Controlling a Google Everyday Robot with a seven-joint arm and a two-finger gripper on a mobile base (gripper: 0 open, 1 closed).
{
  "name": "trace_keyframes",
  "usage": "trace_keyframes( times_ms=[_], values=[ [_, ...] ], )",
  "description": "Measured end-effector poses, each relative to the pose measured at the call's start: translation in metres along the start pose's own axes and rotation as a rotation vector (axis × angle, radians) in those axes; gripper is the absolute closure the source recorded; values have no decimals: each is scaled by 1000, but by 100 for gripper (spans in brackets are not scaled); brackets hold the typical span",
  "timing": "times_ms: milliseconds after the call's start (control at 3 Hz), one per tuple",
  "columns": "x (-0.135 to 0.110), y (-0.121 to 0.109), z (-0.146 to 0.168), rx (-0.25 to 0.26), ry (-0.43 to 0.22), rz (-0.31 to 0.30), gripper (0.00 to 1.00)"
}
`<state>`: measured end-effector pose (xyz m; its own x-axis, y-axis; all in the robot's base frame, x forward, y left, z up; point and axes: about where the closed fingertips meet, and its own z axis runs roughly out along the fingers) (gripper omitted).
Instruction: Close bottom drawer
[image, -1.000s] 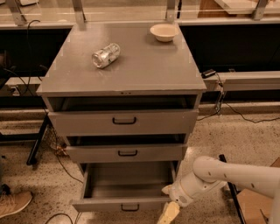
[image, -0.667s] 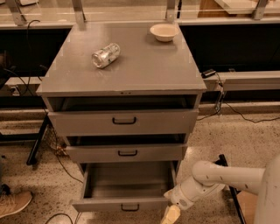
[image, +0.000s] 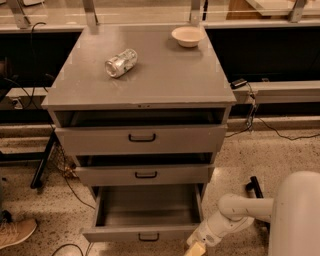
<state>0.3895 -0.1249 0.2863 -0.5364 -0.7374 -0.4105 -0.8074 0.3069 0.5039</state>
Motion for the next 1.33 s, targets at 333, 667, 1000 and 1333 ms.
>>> trace_keyframes(
  times_ms=[333, 667, 1000, 1333],
  values=[
    [5, -28, 15, 36, -35, -16, 66],
    [6, -29, 18, 35, -38, -16, 89],
    [10, -32, 25, 31, -47, 3, 100],
    [44, -72, 57, 77, -82, 119, 100]
  ],
)
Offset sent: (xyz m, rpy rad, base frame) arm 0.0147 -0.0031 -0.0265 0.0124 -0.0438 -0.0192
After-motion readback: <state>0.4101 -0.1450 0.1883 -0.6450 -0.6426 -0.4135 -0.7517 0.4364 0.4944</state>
